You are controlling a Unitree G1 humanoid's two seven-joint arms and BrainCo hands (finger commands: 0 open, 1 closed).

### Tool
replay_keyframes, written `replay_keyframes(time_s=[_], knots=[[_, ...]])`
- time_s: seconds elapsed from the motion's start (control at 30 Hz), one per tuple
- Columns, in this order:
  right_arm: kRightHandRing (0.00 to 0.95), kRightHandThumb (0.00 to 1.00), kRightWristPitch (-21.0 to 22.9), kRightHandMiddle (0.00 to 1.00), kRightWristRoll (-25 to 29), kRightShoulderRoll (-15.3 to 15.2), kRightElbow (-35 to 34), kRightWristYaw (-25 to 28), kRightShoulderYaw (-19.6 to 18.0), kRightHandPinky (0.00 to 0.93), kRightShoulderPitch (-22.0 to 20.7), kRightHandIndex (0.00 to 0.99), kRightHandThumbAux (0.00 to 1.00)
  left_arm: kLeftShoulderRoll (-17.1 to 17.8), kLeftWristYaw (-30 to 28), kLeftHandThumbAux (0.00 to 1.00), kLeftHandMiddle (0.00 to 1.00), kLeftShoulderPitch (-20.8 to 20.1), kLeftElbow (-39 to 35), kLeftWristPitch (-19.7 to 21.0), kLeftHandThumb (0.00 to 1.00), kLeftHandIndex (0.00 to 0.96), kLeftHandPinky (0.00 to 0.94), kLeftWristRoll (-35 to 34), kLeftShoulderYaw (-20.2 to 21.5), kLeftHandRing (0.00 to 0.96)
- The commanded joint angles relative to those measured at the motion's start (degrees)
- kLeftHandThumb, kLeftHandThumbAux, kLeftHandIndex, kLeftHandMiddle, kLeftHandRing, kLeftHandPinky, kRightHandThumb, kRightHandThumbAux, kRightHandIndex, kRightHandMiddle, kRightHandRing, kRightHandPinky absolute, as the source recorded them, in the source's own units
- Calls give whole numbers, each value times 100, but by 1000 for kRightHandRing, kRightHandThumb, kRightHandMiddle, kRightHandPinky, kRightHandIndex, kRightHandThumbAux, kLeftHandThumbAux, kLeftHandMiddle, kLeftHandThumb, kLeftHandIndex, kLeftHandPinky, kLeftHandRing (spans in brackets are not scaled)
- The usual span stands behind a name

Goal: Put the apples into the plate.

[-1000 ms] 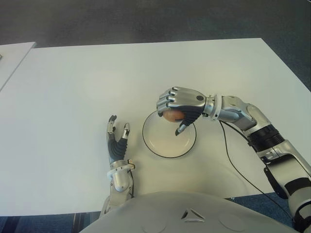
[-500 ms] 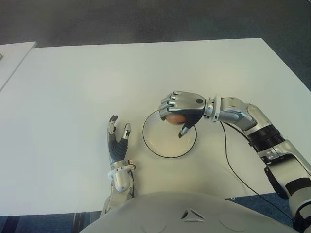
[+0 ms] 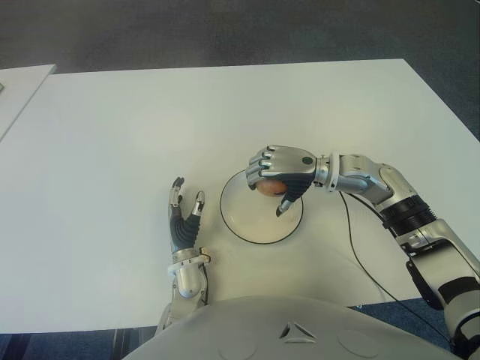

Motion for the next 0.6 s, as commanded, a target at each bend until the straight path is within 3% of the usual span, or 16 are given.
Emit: replay_keyframes(time_s=[0.03, 0.07, 0.13, 0.23, 0.33, 0.6], knots=[[423, 693, -54, 468, -82, 122, 137, -93, 20, 391, 91, 423, 712, -214, 17, 394, 54, 30, -52, 215, 0, 127, 0, 130, -79, 3], [298, 566, -47, 340, -81, 130, 153, -77, 26, 286, 90, 327, 633, -208, 9, 394, 54, 39, -82, 255, 0, 124, 0, 149, -87, 5], [162, 431, -33, 191, -77, 121, 171, 15, 59, 159, 74, 210, 552, -189, -18, 393, 53, 58, -142, 330, 0, 119, 0, 189, -104, 7], [53, 300, -97, 65, -92, 84, 212, 85, 104, 52, 27, 89, 470, -167, -50, 391, 54, 67, -194, 387, 0, 113, 0, 211, -113, 10], [17, 217, -190, 21, -101, 59, 262, 110, 133, 16, -22, 29, 413, -150, -72, 391, 58, 75, -239, 426, 0, 108, 0, 208, -121, 13], [0, 115, -399, 0, -162, 104, 489, 19, 134, 0, -65, 1, 331, -109, -127, 416, 73, 100, -259, 346, 0, 100, 0, 139, -129, 16]])
